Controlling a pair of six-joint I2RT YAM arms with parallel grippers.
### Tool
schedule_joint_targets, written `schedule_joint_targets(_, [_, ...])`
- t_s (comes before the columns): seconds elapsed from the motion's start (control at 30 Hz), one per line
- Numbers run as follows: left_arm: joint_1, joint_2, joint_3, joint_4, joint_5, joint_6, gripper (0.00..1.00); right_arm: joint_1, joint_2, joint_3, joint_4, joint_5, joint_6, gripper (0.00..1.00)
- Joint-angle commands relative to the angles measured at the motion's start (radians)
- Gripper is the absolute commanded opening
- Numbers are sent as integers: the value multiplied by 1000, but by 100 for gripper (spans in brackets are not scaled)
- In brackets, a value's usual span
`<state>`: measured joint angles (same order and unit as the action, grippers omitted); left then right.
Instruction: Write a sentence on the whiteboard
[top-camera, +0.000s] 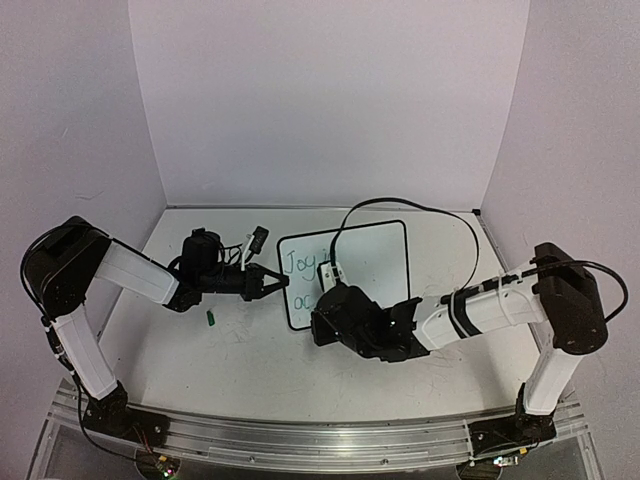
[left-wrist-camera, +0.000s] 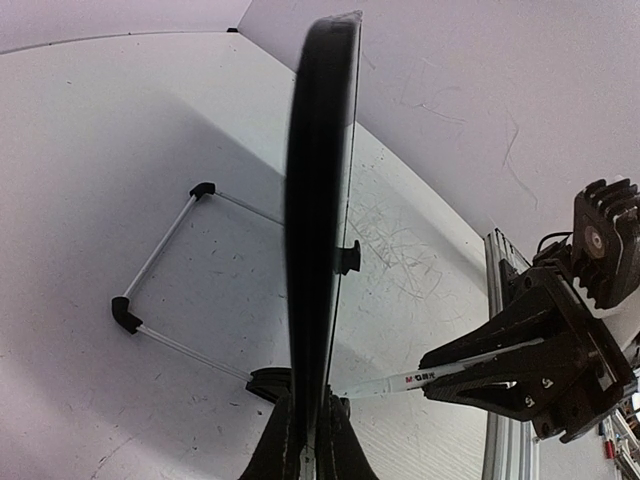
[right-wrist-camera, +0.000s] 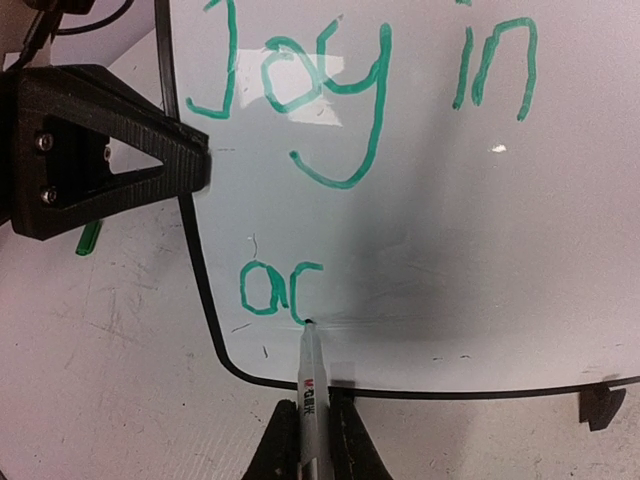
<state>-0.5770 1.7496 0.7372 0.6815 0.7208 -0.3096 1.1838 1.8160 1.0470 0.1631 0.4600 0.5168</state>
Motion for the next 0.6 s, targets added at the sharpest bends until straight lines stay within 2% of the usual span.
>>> schedule_joint_targets(0.0, [-11,-19,17,12,9,24,0,-2,-27,22,-3,75,-16,0])
schedule_joint_targets(0.2, [-11,-19,17,12,10,24,0,-3,-90,-30,54,22,-32,0])
schedule_joint_targets(0.57, [-11,-17,17,11,10,26,0,-16,-65,10,56,69,-59,0])
